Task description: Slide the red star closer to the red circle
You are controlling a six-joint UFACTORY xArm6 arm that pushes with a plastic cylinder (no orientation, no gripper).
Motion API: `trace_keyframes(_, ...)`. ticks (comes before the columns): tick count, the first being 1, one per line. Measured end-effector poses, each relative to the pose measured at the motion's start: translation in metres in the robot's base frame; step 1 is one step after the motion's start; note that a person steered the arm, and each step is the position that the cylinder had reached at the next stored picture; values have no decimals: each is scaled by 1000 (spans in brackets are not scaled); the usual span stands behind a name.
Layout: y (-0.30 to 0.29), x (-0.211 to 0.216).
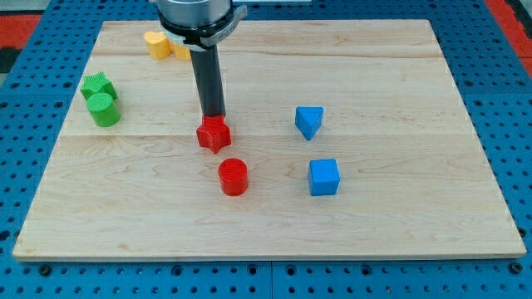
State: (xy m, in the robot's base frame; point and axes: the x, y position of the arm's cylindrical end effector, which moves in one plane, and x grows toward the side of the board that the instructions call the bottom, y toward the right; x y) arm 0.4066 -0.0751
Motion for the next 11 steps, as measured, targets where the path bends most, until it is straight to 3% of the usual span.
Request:
trace_keyframes(3,42,3)
trace_keyframes(7,-44,26)
trace_keyframes(10,-20,80)
trace_keyframes(11,-29,79)
